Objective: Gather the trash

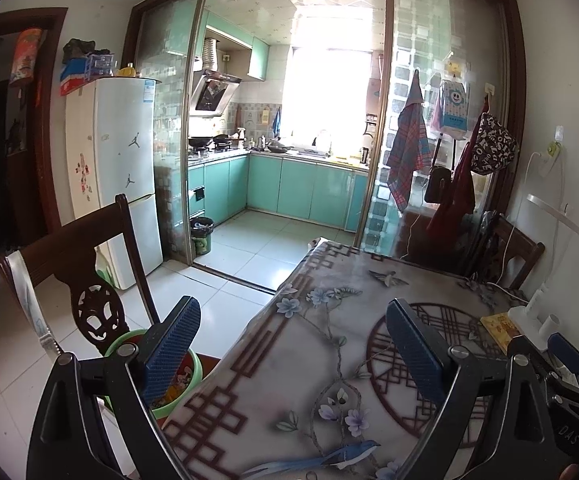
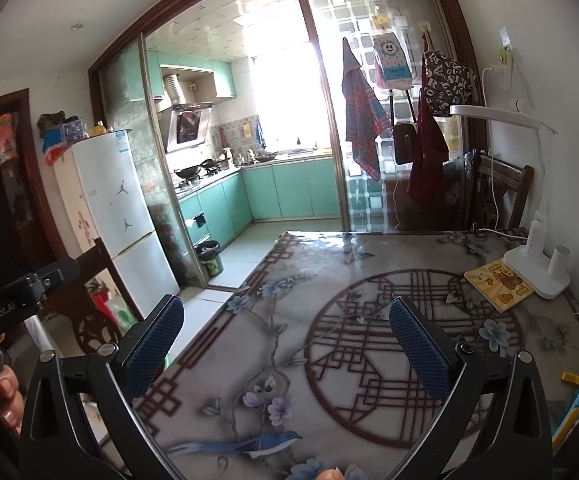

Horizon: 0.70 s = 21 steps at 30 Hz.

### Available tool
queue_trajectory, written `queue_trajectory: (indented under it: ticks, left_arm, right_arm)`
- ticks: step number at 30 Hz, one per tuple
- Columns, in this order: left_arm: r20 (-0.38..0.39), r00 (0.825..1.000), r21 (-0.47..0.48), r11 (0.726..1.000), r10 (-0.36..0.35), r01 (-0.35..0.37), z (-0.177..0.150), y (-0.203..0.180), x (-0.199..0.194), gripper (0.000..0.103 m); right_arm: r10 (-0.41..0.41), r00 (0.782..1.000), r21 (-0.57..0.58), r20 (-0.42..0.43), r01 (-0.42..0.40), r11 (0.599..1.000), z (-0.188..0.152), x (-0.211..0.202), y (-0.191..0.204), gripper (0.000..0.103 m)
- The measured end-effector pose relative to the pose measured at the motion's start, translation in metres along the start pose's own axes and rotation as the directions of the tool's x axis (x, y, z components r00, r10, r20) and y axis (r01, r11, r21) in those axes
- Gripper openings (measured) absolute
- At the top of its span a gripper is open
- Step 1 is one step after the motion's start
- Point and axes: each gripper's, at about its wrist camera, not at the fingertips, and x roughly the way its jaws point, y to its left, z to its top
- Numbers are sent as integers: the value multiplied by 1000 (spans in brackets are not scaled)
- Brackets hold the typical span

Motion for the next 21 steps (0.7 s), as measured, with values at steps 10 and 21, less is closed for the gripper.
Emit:
queue_trajectory:
  ticks: [10,21]
  left_arm:
    - [-6,1000,5,1000,-6,6,-2,0,3,95]
    - [-51,998,25,999,-30,31,1,-14,31,95]
  right_arm:
    - [0,1000,6,-8,0,1000,-1,2,-5,103]
    - [-19,999,39,-36,20,999,-6,16,-16,103]
